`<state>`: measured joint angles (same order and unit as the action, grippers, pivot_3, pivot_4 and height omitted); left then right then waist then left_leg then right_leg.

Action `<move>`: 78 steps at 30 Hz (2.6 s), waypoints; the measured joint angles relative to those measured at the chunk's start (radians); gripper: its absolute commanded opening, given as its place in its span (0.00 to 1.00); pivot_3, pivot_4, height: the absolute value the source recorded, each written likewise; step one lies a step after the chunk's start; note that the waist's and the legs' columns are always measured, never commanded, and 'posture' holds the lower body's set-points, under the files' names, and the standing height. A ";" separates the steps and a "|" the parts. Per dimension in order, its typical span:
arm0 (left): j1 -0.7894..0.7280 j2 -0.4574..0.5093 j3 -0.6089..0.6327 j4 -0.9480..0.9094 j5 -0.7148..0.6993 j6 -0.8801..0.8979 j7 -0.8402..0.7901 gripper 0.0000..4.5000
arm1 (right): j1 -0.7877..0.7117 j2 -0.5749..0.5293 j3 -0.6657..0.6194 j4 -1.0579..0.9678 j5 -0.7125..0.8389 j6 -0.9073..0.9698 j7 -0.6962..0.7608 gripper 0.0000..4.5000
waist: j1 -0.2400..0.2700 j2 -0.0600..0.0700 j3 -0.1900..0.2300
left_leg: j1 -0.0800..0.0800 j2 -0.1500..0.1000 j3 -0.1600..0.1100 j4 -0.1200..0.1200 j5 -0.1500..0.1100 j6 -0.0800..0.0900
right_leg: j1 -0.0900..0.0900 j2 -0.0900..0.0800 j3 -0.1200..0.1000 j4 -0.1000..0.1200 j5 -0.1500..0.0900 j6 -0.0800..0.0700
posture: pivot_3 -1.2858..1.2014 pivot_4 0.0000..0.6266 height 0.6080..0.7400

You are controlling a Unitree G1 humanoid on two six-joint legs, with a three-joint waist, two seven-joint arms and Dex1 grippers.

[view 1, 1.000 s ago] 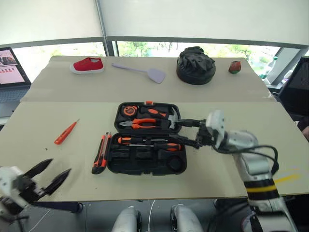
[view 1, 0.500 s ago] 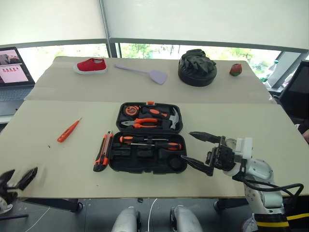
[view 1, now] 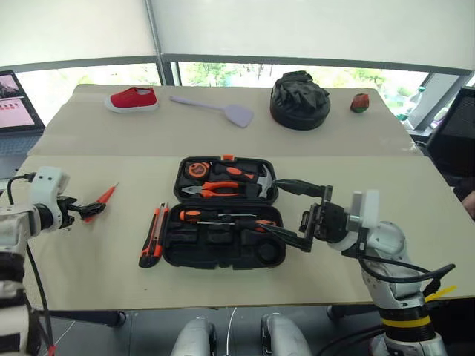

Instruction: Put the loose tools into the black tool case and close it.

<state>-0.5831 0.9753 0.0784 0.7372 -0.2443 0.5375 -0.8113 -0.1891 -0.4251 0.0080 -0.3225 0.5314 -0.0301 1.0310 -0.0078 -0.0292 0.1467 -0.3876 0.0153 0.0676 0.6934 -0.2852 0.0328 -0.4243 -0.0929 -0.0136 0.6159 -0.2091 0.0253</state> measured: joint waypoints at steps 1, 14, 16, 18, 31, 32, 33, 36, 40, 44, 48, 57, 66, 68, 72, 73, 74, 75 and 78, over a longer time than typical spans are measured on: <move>-0.025 -0.002 -0.015 0.033 0.017 -0.015 -0.018 1.00 | 0.003 -0.002 0.000 -0.005 0.000 0.002 -0.005 1.00 | 0.000 0.000 0.000 | 0.000 0.000 0.000 0.000 0.000 0.000 | 0.000 0.000 0.000 -0.001 0.000 0.000 | 0.52 0.24 1.00; -0.093 -0.051 -0.032 0.197 0.105 -0.232 -0.158 0.13 | 0.036 -0.035 0.000 -0.043 -0.001 0.012 -0.035 1.00 | 0.008 0.000 0.000 | 0.005 0.001 0.000 0.002 0.000 0.001 | 0.001 -0.002 0.003 0.007 0.000 0.000 | 0.52 0.24 1.00; -0.066 -0.052 -0.012 0.194 0.098 -0.288 -0.188 0.10 | 0.035 -0.041 0.001 -0.042 -0.004 0.012 -0.032 1.00 | 0.008 0.000 0.000 | 0.005 0.001 0.000 0.002 0.000 0.001 | 0.000 -0.003 0.003 0.007 0.000 0.000 | 0.52 0.24 1.00; -0.045 -0.052 -0.005 0.192 0.097 -0.341 -0.218 0.10 | 0.036 -0.050 0.002 -0.041 -0.009 0.012 -0.030 1.00 | 0.008 0.000 0.000 | 0.004 0.001 0.000 0.002 0.000 0.001 | 0.000 -0.003 0.002 0.008 0.000 0.000 | 0.52 0.24 1.00; 0.013 -0.067 -0.008 -0.463 -0.106 -0.338 -0.547 0.10 | 0.148 -0.220 -0.109 -0.053 0.007 0.056 -0.019 1.00 | 0.019 -0.007 0.004 | -0.001 0.001 -0.002 0.009 -0.003 0.005 | 0.001 -0.006 0.003 0.007 0.000 0.003 | 0.52 0.24 1.00; 0.023 -0.067 -0.040 -0.537 -0.112 -0.315 -0.569 0.10 | 0.160 -0.238 -0.112 -0.053 0.011 0.069 -0.006 1.00 | 0.019 -0.007 0.004 | -0.001 0.001 -0.002 0.009 -0.003 0.005 | 0.001 -0.005 0.003 0.006 0.000 0.003 | 0.52 0.24 1.00; 0.033 -0.069 -0.081 -0.608 -0.112 -0.271 -0.577 0.10 | 0.172 -0.257 -0.117 -0.051 0.016 0.084 0.003 1.00 | 0.015 -0.007 0.004 | -0.001 0.001 -0.002 0.009 -0.003 0.005 | 0.001 -0.004 0.004 0.004 0.000 0.003 | 0.52 0.24 1.00; 0.034 -0.078 -0.193 -0.743 -0.071 -0.210 -0.574 0.10 | 0.185 -0.287 -0.135 -0.042 0.021 0.104 0.016 1.00 | 0.011 -0.007 0.004 | -0.001 0.001 -0.002 0.009 -0.003 0.005 | 0.001 0.001 0.004 0.002 0.000 0.002 | 0.52 0.24 1.00; 0.034 -0.075 -0.323 -0.873 -0.005 -0.151 -0.577 0.10 | 0.202 -0.293 -0.138 -0.047 0.030 0.127 0.016 1.00 | 0.010 -0.006 0.004 | 0.000 0.001 -0.003 0.008 -0.003 0.005 | 0.000 0.001 0.005 0.003 -0.001 0.001 | 0.52 0.24 1.00; 0.067 -0.062 -0.365 -0.867 0.078 -0.153 -0.549 0.10 | 0.204 -0.293 -0.137 -0.057 0.033 0.139 0.015 1.00 | 0.011 -0.006 0.004 | 0.000 0.001 -0.003 0.008 -0.003 0.005 | 0.001 0.001 0.005 0.003 -0.001 0.001 | 0.52 0.24 1.00; 0.071 -0.081 -0.378 -0.878 0.118 -0.126 -0.501 0.10 | 0.201 -0.296 -0.137 -0.060 0.033 0.161 0.015 1.00 | 0.022 -0.006 0.004 | -0.001 0.001 -0.003 0.009 -0.003 0.005 | 0.001 0.000 0.005 0.002 -0.001 0.002 | 0.52 0.24 1.00; 0.048 -0.097 -0.401 -0.880 0.165 -0.105 -0.475 0.10 | 0.200 -0.293 -0.113 -0.073 0.033 0.173 0.014 1.00 | 0.020 -0.006 0.004 | -0.001 0.001 -0.004 0.010 -0.003 0.005 | 0.001 0.001 0.005 0.003 -0.001 0.002 | 0.52 0.24 1.00; 0.011 -0.133 -0.438 -0.870 0.199 -0.107 -0.475 0.10 | 0.192 -0.289 -0.097 -0.073 0.032 0.173 0.009 1.00 | 0.023 -0.006 0.004 | -0.001 0.000 -0.004 0.010 -0.003 0.005 | 0.002 0.000 0.005 0.002 -0.001 0.002 | 0.52 0.24 1.00; 0.000 -0.136 -0.449 -0.859 0.209 -0.120 -0.480 0.10 | 0.191 -0.284 -0.095 -0.073 0.032 0.173 0.007 1.00 | 0.022 -0.006 0.004 | -0.001 0.000 -0.004 0.010 -0.003 0.005 | 0.002 0.000 0.005 0.003 -0.001 0.002 | 0.52 0.24 1.00; -0.029 -0.131 -0.481 -0.850 0.247 -0.121 -0.500 0.10 | 0.191 -0.276 -0.089 -0.075 0.032 0.173 0.006 1.00 | 0.021 -0.006 0.004 | 0.000 0.000 -0.004 0.010 -0.003 0.005 | 0.002 0.000 0.005 0.003 -0.001 0.002 | 0.52 0.24 1.00; -0.034 -0.125 -0.488 -0.850 0.255 -0.121 -0.506 0.10 | 0.190 -0.275 -0.086 -0.075 0.032 0.173 0.006 1.00 | 0.020 -0.006 0.004 | 0.000 0.000 -0.004 0.010 -0.003 0.005 | 0.002 0.001 0.005 0.003 -0.001 0.002 | 0.52 0.24 1.00; -0.036 -0.121 -0.490 -0.850 0.259 -0.120 -0.510 0.10 | 0.189 -0.274 -0.086 -0.075 0.032 0.173 0.005 1.00 | 0.019 -0.006 0.004 | 0.000 0.000 -0.003 0.010 -0.003 0.005 | 0.002 0.001 0.005 0.003 -0.001 0.002 | 0.52 0.24 1.00; -0.037 -0.119 -0.491 -0.849 0.261 -0.119 -0.513 0.10 | 0.189 -0.274 -0.085 -0.075 0.032 0.173 0.005 1.00 | 0.016 -0.006 0.004 | 0.000 0.000 -0.003 0.010 -0.003 0.005 | 0.002 0.001 0.006 0.003 -0.001 0.002 | 0.52 0.24 1.00; -0.038 -0.110 -0.493 -0.852 0.267 -0.115 -0.519 0.10 | 0.188 -0.273 -0.084 -0.075 0.032 0.173 0.003 1.00 | 0.012 -0.006 0.004 | 0.001 0.001 -0.004 0.010 -0.003 0.005 | 0.002 0.002 0.006 0.003 -0.001 0.002 | 0.52 0.24 1.00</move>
<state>-0.6212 0.8649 -0.4149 -0.1149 0.0231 0.4229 -1.3305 -0.0008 -0.6978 -0.0757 -0.3978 0.5629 0.1433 1.0337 0.0037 -0.0352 0.1511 -0.3866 0.0164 0.0640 0.7032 -0.2880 0.0382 -0.4222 -0.0907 -0.0075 0.6192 -0.2105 0.0271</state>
